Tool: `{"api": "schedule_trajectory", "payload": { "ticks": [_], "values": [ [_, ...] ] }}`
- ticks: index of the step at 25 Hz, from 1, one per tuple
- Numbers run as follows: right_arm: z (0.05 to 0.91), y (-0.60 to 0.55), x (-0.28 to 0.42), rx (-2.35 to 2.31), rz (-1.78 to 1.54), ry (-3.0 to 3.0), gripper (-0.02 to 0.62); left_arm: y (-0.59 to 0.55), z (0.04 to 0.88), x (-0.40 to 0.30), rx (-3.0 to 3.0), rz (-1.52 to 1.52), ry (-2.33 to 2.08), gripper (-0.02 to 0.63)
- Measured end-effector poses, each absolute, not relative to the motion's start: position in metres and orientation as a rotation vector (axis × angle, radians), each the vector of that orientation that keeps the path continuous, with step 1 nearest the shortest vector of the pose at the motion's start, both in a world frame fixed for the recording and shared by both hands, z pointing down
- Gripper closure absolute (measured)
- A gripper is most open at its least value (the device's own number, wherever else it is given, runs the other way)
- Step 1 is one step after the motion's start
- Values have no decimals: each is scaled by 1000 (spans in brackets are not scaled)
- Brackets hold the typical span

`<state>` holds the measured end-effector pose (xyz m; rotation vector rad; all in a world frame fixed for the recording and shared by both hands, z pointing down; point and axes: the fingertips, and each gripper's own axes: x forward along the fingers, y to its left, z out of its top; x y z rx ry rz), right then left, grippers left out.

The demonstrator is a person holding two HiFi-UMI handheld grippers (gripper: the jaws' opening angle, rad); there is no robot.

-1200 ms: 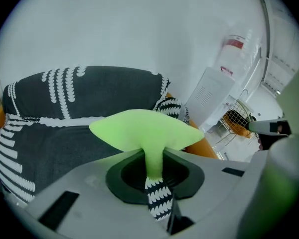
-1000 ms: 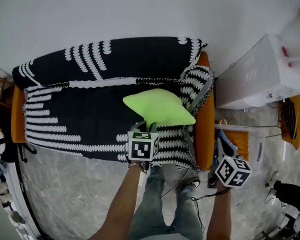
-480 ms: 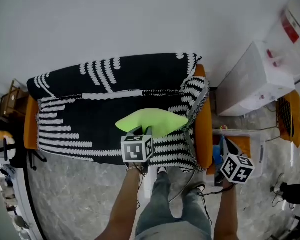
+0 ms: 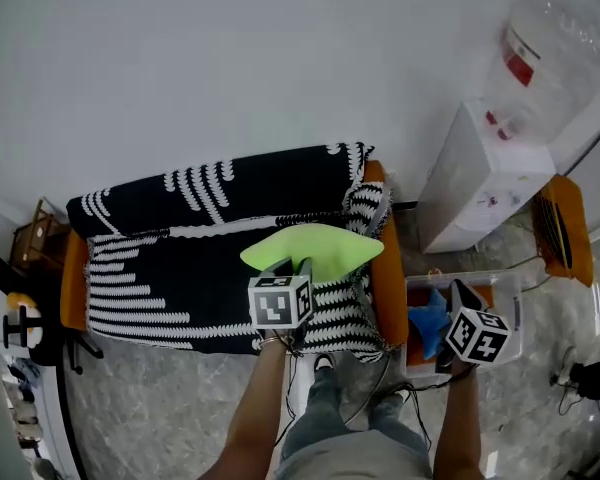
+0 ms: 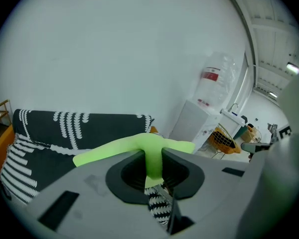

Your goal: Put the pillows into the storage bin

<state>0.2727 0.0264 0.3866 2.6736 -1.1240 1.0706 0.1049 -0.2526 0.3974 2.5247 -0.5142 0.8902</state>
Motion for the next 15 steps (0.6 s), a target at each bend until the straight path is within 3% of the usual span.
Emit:
{"api": "schedule_trajectory", "payload": {
  "ticks": [15],
  "values": [
    [341,220,301,3021,961,-690,594,-89,339,221,2712,921,-53,553]
  ]
}}
